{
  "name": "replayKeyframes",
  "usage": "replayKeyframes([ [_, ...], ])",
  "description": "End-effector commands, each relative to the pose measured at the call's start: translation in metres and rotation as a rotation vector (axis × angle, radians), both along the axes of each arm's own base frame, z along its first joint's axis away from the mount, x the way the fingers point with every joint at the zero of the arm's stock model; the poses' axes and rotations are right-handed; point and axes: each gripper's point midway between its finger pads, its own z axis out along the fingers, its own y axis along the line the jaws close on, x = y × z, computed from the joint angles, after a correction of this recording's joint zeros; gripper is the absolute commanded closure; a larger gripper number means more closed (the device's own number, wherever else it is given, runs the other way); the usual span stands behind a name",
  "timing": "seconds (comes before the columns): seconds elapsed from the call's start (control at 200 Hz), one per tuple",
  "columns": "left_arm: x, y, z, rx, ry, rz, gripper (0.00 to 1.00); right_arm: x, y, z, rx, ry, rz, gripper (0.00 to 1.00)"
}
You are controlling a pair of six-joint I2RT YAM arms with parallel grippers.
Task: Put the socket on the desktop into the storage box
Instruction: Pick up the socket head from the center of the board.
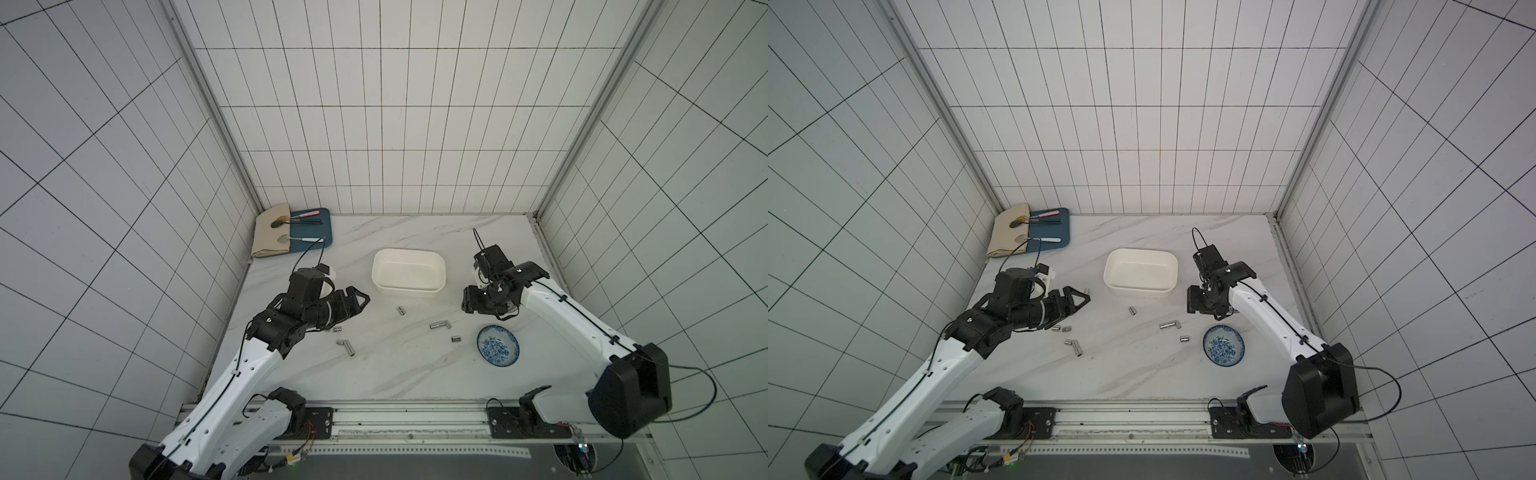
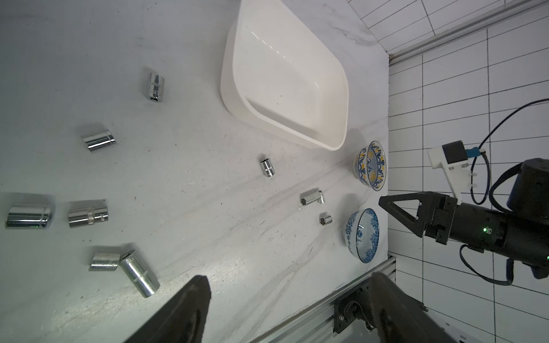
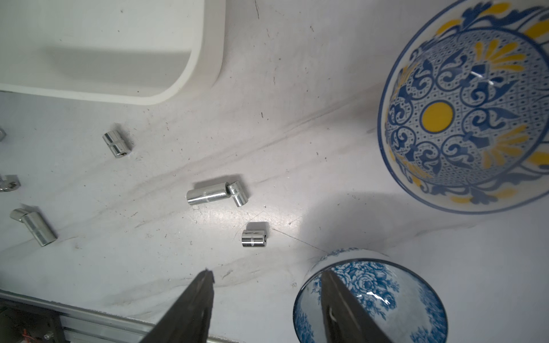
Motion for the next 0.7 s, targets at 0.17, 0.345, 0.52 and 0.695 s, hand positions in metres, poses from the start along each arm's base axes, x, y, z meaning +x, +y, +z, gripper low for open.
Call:
replayKeyframes([
  [0.17, -0.001, -0.016, -0.022, 0.069, 0.032, -0.033, 0.13, 0.0, 0.019, -0.033, -0.06, 0.06, 0.085, 0.44],
  [0.345, -0.003, -0.018, -0.027, 0.066, 0.045, -0.029, 0.12, 0.002, 0.029, -0.056, -0.089, 0.096, 0.109, 0.44],
  [0.52, -0.006, -0.017, -0.031, 0.058, 0.058, -0.018, 0.12, 0.004, 0.037, -0.072, -0.101, 0.114, 0.132, 0.46],
  [0.695, -0.006, -0.016, -0.03, 0.051, 0.059, -0.007, 0.12, 0.003, 0.043, -0.086, -0.115, 0.142, 0.151, 0.49],
])
